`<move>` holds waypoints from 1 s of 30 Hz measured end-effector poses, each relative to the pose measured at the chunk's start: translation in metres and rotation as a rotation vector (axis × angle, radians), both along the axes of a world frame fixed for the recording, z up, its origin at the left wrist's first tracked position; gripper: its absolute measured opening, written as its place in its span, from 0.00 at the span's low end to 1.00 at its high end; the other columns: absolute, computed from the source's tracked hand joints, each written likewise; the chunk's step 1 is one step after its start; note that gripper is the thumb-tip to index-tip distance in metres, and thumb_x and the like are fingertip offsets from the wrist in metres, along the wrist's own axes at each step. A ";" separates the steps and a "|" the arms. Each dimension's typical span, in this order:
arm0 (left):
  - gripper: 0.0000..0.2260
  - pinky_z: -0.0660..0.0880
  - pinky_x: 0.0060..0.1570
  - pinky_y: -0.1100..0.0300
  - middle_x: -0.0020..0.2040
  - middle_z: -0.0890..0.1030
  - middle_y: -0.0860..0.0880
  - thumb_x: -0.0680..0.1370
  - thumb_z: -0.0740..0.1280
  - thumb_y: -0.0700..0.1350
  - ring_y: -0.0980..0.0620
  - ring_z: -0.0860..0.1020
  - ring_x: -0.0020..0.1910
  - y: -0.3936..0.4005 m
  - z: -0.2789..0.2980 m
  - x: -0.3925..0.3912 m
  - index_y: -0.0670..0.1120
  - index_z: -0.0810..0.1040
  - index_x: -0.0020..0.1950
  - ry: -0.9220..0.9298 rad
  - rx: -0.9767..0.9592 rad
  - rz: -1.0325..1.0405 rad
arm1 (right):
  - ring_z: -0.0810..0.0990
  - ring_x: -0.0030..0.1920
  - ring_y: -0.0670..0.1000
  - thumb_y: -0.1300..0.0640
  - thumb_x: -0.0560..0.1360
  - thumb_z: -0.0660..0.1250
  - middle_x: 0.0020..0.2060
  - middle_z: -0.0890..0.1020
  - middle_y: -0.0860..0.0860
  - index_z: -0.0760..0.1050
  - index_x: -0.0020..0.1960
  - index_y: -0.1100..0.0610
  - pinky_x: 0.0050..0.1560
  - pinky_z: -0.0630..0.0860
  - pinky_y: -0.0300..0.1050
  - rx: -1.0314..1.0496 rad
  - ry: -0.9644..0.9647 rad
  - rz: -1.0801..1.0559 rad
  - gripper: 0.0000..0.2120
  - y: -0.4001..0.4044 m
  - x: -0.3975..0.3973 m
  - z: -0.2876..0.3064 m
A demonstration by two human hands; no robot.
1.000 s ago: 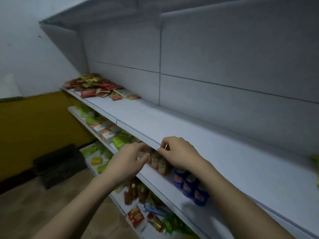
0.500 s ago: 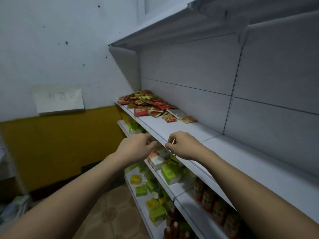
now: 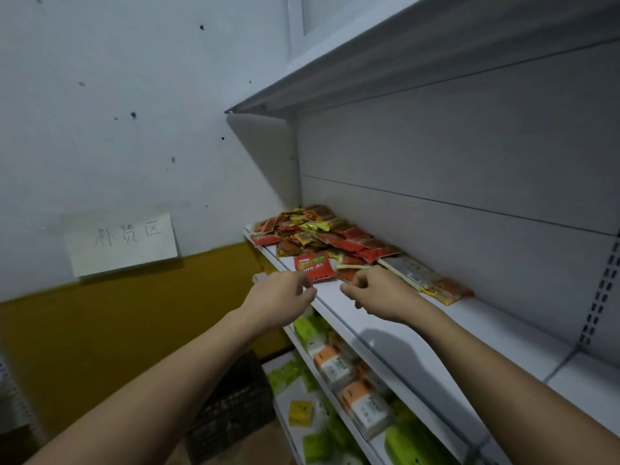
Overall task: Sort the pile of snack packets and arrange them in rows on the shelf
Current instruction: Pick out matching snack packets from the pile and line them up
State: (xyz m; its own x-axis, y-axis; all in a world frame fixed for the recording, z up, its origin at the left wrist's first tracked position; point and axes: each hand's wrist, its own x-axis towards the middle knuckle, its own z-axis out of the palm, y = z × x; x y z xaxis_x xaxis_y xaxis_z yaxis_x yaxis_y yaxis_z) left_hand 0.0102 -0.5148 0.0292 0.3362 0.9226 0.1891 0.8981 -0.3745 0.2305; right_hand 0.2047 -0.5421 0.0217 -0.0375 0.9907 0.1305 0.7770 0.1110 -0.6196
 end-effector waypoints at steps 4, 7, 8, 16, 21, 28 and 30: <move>0.13 0.79 0.46 0.57 0.51 0.81 0.55 0.82 0.61 0.56 0.56 0.79 0.47 0.060 -0.015 -0.026 0.53 0.79 0.60 -0.076 -0.064 0.016 | 0.82 0.43 0.63 0.44 0.79 0.64 0.44 0.83 0.63 0.73 0.39 0.60 0.48 0.79 0.58 0.004 0.002 0.034 0.20 0.062 -0.027 -0.008; 0.13 0.77 0.45 0.59 0.50 0.78 0.56 0.82 0.61 0.56 0.56 0.78 0.48 0.110 -0.025 -0.048 0.53 0.79 0.61 -0.122 -0.082 0.003 | 0.80 0.41 0.63 0.45 0.80 0.64 0.45 0.83 0.64 0.75 0.43 0.68 0.49 0.79 0.60 -0.017 -0.023 0.026 0.24 0.107 -0.049 -0.013; 0.13 0.77 0.44 0.60 0.50 0.78 0.56 0.82 0.61 0.56 0.57 0.78 0.47 0.128 -0.027 -0.055 0.53 0.80 0.61 -0.138 -0.081 -0.006 | 0.80 0.40 0.63 0.45 0.80 0.63 0.45 0.83 0.64 0.74 0.42 0.67 0.49 0.79 0.59 -0.017 -0.041 0.021 0.24 0.123 -0.055 -0.014; 0.13 0.77 0.46 0.58 0.55 0.80 0.54 0.82 0.60 0.55 0.56 0.78 0.49 0.277 -0.038 -0.121 0.53 0.79 0.62 -0.208 -0.090 -0.094 | 0.78 0.36 0.50 0.49 0.79 0.66 0.37 0.83 0.55 0.75 0.37 0.57 0.42 0.75 0.50 -0.049 -0.087 -0.086 0.16 0.264 -0.104 -0.015; 0.12 0.74 0.43 0.60 0.57 0.80 0.54 0.83 0.61 0.53 0.56 0.77 0.50 0.373 -0.034 -0.150 0.52 0.78 0.62 -0.190 -0.088 -0.197 | 0.73 0.32 0.43 0.48 0.80 0.65 0.32 0.77 0.51 0.75 0.39 0.60 0.39 0.73 0.46 -0.037 -0.053 -0.169 0.17 0.348 -0.135 -0.017; 0.11 0.78 0.54 0.51 0.55 0.81 0.54 0.82 0.62 0.52 0.53 0.78 0.54 0.475 -0.060 -0.121 0.51 0.79 0.61 -0.266 -0.136 -0.341 | 0.77 0.34 0.49 0.47 0.81 0.63 0.34 0.79 0.50 0.78 0.43 0.60 0.37 0.71 0.46 -0.029 0.016 -0.360 0.17 0.423 -0.122 -0.047; 0.12 0.79 0.52 0.49 0.54 0.81 0.54 0.83 0.62 0.52 0.53 0.79 0.50 0.502 -0.064 -0.105 0.52 0.78 0.62 -0.288 -0.158 -0.374 | 0.79 0.39 0.52 0.47 0.80 0.64 0.36 0.81 0.50 0.78 0.43 0.56 0.40 0.72 0.47 0.014 0.003 -0.436 0.14 0.450 -0.107 -0.047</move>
